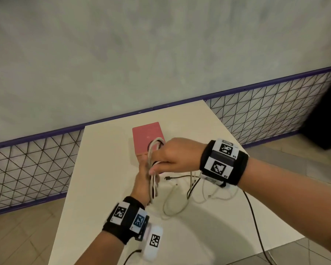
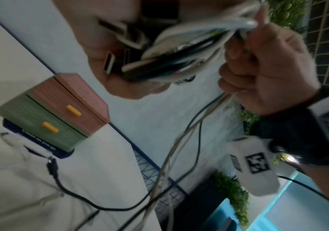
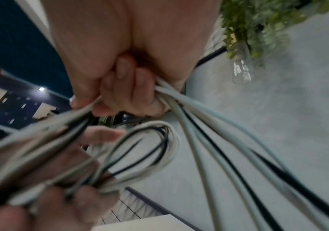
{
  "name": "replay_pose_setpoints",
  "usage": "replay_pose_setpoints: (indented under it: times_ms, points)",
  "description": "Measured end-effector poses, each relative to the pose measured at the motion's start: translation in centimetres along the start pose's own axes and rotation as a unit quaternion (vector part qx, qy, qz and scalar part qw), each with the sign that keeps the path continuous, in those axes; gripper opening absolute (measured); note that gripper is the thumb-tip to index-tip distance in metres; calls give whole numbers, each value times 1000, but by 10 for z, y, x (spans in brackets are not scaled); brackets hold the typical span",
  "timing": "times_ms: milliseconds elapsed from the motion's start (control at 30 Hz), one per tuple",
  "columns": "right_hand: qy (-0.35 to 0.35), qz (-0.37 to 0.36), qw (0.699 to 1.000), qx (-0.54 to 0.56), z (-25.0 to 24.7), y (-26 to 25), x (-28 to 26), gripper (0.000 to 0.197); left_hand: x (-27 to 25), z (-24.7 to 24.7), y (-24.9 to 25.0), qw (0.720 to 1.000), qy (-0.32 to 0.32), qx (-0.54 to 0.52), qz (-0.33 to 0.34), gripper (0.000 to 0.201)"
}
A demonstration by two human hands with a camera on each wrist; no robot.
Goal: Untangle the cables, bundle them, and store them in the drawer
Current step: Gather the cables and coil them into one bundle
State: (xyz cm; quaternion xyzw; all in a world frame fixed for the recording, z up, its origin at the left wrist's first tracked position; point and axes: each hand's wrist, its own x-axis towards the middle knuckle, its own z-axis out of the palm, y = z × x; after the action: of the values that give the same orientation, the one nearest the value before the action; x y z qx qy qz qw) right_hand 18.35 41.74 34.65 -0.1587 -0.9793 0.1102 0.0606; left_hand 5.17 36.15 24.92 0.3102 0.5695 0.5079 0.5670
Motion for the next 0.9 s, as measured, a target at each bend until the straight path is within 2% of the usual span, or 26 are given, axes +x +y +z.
replay_pose_setpoints:
  times_ms: [67, 100, 167, 233, 300, 400, 467, 567, 600, 667, 700, 833, 900]
  points:
    - [21, -24, 998, -54, -6, 4, -1, 50, -7, 6, -1, 996, -65, -26, -47, 77]
    - [31, -28, 996, -73, -7, 7, 0, 58, -8, 7, -3, 992, -98, -45, -68, 86]
    - [45, 3, 995, -90, -9, 18, 2, 64, -13, 9, -7, 982, -153, -57, -99, 96]
    - [34, 54, 994, -88, -8, 29, 2, 59, -18, 9, -11, 970, -199, -60, -126, 94]
    - [6, 85, 995, -53, -3, 34, 1, 50, -25, 12, -8, 963, -224, -28, -145, 81]
    - [-10, 114, 993, 23, 6, 35, 0, 49, -32, 10, -11, 961, -227, 82, -131, 44]
    - [4, 120, 991, 61, 10, 40, -1, 48, -34, 7, -11, 958, -224, 104, -143, 33]
    - [28, 157, 977, 140, 16, 47, -6, 45, -33, 4, -8, 959, -216, 102, -155, 39]
    - [21, 172, 970, 168, 18, 48, -9, 40, -32, 4, -6, 959, -213, 105, -155, 41]
    - [-20, 195, 954, 228, 21, 50, -14, 16, -31, 2, -3, 960, -208, 105, -156, 42]
    - [-45, 205, 943, 260, 21, 51, -16, 12, -31, 0, -3, 960, -207, 107, -153, 42]
    - [-99, 222, 903, 354, 23, 52, -24, 14, -32, -5, 2, 962, -217, 93, -139, 36]
    - [-88, 215, 887, 399, 26, 47, -26, 21, -32, -6, 6, 966, -219, 57, -125, 33]
